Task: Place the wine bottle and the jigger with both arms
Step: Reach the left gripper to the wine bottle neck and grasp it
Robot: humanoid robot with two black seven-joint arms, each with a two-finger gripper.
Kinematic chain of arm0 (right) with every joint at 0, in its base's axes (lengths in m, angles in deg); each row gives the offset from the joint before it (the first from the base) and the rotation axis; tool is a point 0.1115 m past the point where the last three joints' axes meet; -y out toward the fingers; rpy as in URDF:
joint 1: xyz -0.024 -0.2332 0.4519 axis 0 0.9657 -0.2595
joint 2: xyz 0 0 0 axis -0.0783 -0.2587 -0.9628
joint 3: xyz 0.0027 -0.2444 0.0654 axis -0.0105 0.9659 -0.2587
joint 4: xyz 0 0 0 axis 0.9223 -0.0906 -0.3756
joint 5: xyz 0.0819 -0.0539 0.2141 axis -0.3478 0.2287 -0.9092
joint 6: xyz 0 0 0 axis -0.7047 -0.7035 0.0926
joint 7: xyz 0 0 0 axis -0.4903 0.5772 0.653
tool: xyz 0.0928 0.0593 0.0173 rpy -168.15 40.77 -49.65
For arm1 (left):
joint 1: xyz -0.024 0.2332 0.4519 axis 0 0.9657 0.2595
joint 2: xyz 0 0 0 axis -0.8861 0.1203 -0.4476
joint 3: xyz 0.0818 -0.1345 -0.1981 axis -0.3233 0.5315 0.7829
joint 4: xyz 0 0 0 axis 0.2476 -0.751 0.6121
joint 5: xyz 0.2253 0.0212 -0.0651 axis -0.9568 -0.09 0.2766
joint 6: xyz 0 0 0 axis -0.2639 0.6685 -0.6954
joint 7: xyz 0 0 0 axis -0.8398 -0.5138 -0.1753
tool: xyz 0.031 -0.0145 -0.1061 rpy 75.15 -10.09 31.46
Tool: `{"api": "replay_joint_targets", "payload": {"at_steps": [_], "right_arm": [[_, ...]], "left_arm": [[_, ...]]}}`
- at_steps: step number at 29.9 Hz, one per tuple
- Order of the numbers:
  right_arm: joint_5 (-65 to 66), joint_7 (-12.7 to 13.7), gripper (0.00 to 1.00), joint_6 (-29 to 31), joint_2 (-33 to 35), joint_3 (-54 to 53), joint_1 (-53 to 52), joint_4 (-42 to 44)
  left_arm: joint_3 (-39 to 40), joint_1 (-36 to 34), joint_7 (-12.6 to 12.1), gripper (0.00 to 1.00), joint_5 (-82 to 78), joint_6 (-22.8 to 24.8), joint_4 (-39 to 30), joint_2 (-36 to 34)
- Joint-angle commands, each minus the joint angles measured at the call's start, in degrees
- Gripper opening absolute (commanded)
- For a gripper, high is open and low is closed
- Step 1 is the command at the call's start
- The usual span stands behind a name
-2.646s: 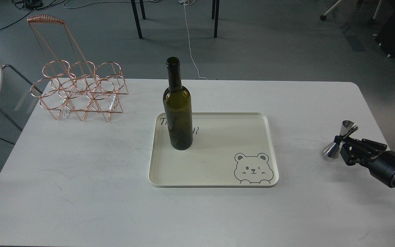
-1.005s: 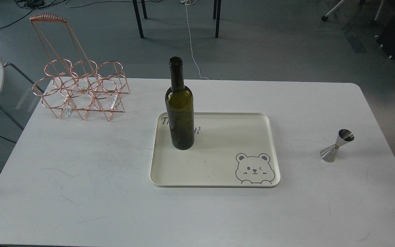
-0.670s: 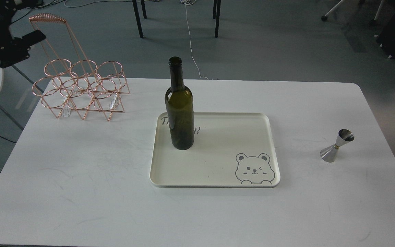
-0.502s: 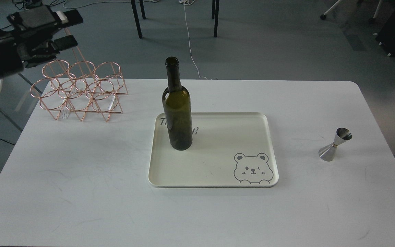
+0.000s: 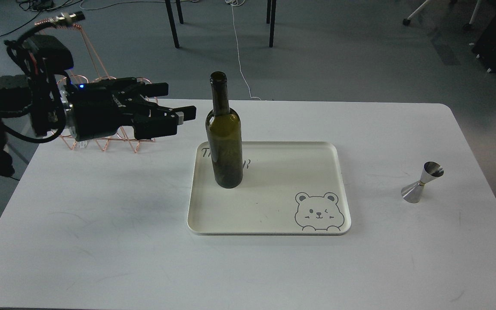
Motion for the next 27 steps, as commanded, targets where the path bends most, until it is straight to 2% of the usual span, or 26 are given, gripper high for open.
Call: {"api": "replay_joint_targets", "payload": {"at_steps": [1,3,7,13,18,21,27], "right_arm": [[0.0,-0.1,0.97,0.0,-0.2,-0.5,-0.1,-0.1],[0.0,-0.1,0.97,0.0,-0.3,-1.0,0.0,-0.1],[0.0,-0.1,0.97,-0.1,-0.3,-2.0,0.0,-0.3],[0.0,-0.1,0.97,-0.1,-0.3,-2.0,0.2,-0.3],[0.0,-0.1,0.97,-0.1,-0.7,-2.0,0.2,-0.3],[0.0,-0.2,0.97,0.0,-0.7,-2.0,0.1,-0.3],[0.0,-0.2,0.97,0.0,-0.7,-2.0,0.1,-0.4]], "left_arm": [[-0.1,0.0,-0.4,0.98,-7.2,-2.0,1.1,6.6],[-0.2,0.2,-1.0,0.98,-7.3,-2.9,3.6,10.2],[-0.7,0.3,-4.8,0.98,-7.6,-3.1,8.5,14.7],[-0.7,0.3,-5.2,0.96,-7.5,-3.2,9.4,16.7],[-0.6,0.2,-5.4,0.72,-7.4,-4.6,10.1,18.0],[-0.5,0.2,-5.4,0.67,-7.1,-5.6,10.1,18.5],[-0.7,0.1,-4.9,0.3,-6.9,-5.7,10.1,17.4]]}}
